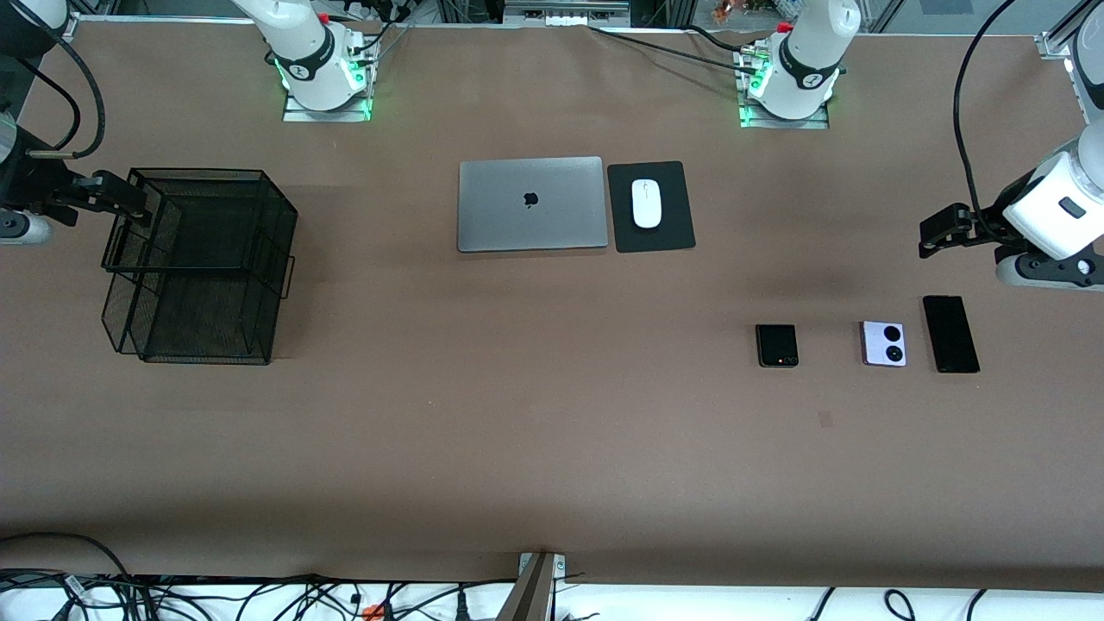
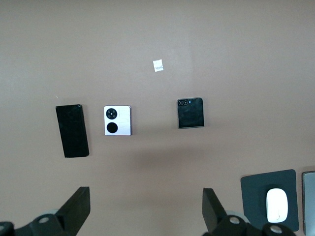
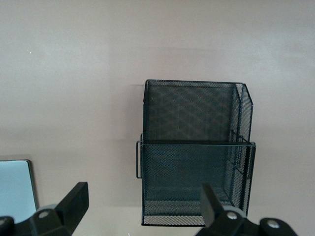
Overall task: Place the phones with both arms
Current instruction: 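Reach the left gripper down to the small black flip phone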
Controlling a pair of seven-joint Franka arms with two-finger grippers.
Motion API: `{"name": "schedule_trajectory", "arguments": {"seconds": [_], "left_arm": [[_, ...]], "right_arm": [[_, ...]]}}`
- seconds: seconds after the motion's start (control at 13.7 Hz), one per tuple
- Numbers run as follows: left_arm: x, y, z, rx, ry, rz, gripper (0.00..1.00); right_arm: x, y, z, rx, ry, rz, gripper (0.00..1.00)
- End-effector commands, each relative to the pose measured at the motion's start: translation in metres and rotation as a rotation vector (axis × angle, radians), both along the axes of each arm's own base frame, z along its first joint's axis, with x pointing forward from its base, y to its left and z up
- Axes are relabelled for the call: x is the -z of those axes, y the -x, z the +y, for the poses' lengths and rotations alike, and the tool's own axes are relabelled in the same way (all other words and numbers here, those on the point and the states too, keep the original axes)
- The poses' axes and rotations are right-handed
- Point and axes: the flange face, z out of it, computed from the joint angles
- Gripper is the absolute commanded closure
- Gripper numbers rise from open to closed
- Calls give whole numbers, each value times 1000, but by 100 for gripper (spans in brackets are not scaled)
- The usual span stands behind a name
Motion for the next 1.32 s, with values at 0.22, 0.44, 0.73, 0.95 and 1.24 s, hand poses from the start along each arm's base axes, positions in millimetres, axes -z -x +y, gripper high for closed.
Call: {"name": "schedule_trajectory", "arguments": {"seconds": [0.22,0.44,0.73,0.95,1.24], "left_arm": [[-12,-1,-1,-4,-19,-10,0],[17,-13,-7,-5,-6,33,0],[94,-49,-22,-21,103,67,0],[170,-70,-21,-82,133,106,0],[257,-72,-33,-186,97,86,0]], "right_arm": [[-7,0,-3,-10,-21,1,0],[-7,0,-2,-9,-21,2,0],[-7,0,-1,-9,-23,2,0],[-6,1,-3,-9,-23,7,0],[-3,1,-3,-8,-22,17,0]]}}
